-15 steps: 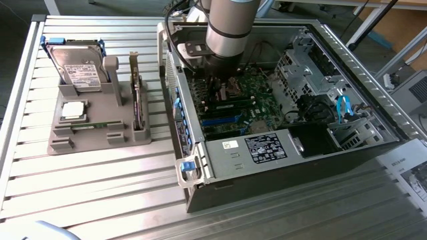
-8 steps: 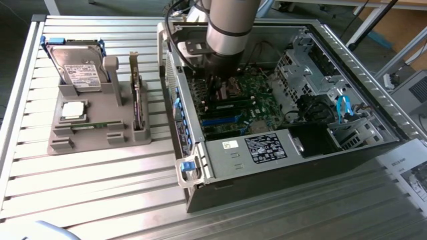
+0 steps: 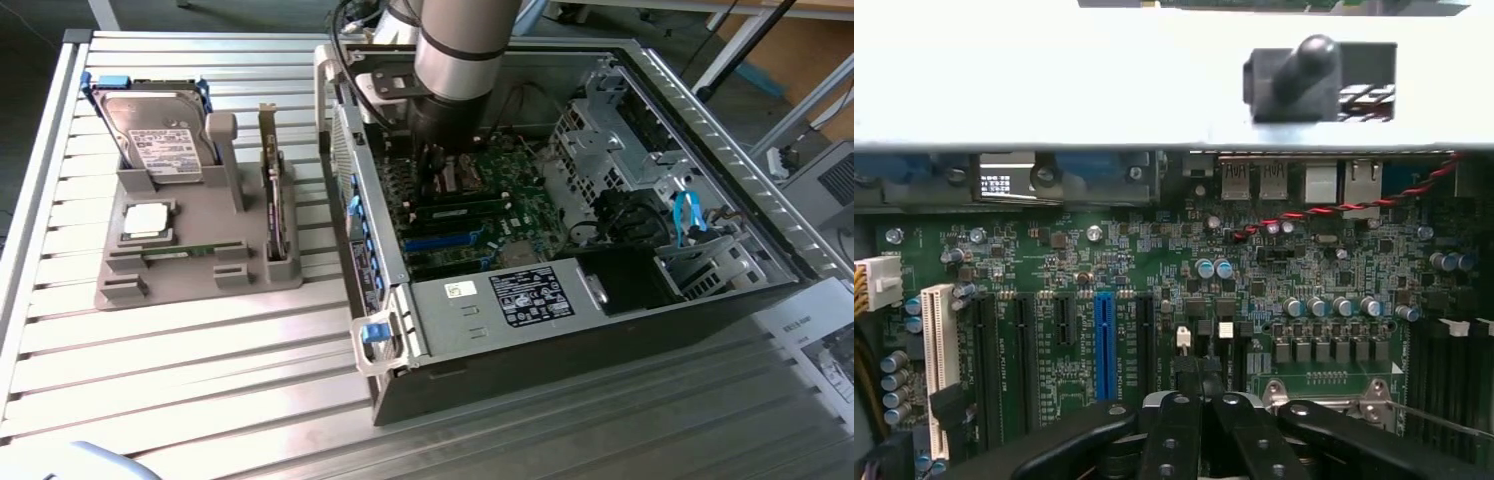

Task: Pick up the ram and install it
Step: 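Press down the ram until it locks into place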

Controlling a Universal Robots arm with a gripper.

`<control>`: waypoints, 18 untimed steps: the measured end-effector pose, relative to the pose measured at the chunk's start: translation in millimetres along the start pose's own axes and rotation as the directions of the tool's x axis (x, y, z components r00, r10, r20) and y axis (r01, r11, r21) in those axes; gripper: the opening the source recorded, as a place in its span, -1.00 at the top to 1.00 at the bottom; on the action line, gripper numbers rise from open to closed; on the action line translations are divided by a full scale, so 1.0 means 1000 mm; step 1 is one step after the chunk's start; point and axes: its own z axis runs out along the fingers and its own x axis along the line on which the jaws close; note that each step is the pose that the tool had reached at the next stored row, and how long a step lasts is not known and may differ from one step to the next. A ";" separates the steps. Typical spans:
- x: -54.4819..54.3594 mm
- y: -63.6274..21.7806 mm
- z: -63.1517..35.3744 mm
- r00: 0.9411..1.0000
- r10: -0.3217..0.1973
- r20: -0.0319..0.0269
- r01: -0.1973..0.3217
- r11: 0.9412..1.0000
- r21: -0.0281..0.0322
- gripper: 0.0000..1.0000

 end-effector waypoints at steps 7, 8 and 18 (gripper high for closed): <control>0.000 -0.0005 -0.0131 1.000 0.000 0.000 0.000 1.000 0.000 0.80; 0.000 -0.0005 -0.0147 1.000 0.000 0.000 0.000 1.000 0.000 0.80; -0.001 -0.0013 -0.0365 1.000 0.000 -0.001 0.000 1.000 0.000 0.80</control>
